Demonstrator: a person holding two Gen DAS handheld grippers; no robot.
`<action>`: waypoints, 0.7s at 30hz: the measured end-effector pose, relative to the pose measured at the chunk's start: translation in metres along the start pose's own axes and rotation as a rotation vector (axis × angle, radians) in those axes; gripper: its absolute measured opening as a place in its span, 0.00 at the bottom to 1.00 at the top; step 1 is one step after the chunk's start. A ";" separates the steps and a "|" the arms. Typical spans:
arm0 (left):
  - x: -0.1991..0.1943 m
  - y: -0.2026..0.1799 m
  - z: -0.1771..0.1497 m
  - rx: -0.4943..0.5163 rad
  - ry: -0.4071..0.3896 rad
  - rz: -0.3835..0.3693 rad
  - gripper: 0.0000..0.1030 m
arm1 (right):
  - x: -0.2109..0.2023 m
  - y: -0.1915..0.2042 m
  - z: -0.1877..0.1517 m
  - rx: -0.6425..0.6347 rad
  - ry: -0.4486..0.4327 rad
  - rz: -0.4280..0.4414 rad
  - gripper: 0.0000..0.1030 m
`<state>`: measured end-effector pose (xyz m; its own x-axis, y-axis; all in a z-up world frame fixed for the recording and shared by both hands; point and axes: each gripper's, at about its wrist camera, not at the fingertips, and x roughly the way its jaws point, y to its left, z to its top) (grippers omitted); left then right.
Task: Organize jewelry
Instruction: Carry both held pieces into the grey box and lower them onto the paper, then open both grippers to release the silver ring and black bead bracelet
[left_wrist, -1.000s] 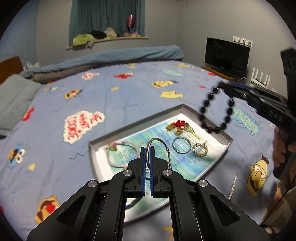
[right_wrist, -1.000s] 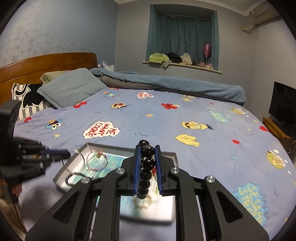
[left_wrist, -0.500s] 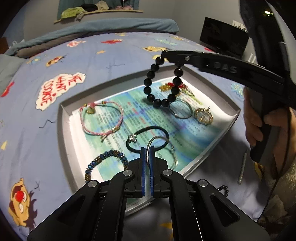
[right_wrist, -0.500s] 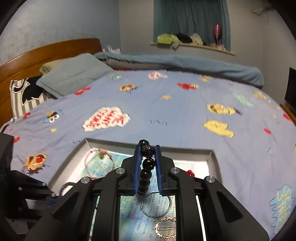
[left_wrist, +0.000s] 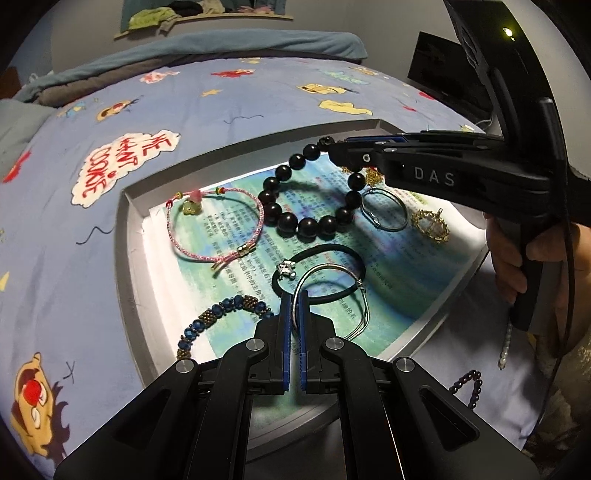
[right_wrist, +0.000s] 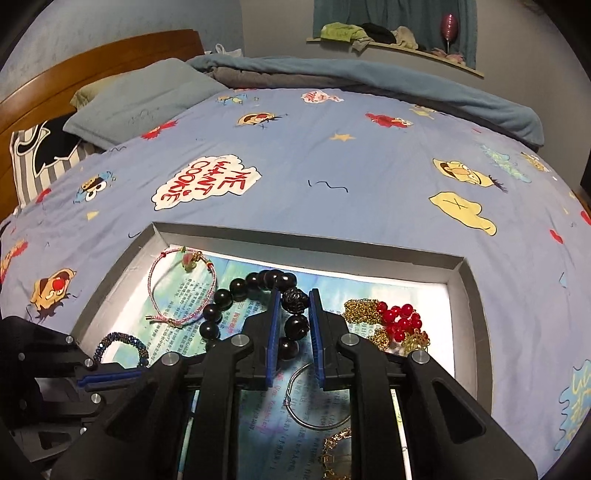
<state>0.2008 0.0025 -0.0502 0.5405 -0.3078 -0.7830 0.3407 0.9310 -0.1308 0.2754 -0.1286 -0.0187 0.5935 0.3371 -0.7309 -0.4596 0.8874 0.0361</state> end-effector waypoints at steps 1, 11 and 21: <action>0.000 0.000 0.000 -0.001 0.001 -0.002 0.04 | -0.001 -0.001 0.000 0.003 -0.001 0.002 0.15; -0.007 0.000 0.002 -0.005 -0.023 0.005 0.23 | -0.022 -0.016 -0.001 0.056 -0.063 -0.015 0.42; -0.036 0.002 0.005 -0.028 -0.107 0.099 0.66 | -0.075 -0.032 -0.019 0.130 -0.137 -0.030 0.74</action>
<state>0.1854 0.0143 -0.0191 0.6499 -0.2324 -0.7236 0.2615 0.9624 -0.0742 0.2327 -0.1887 0.0222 0.6939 0.3421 -0.6336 -0.3569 0.9277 0.1100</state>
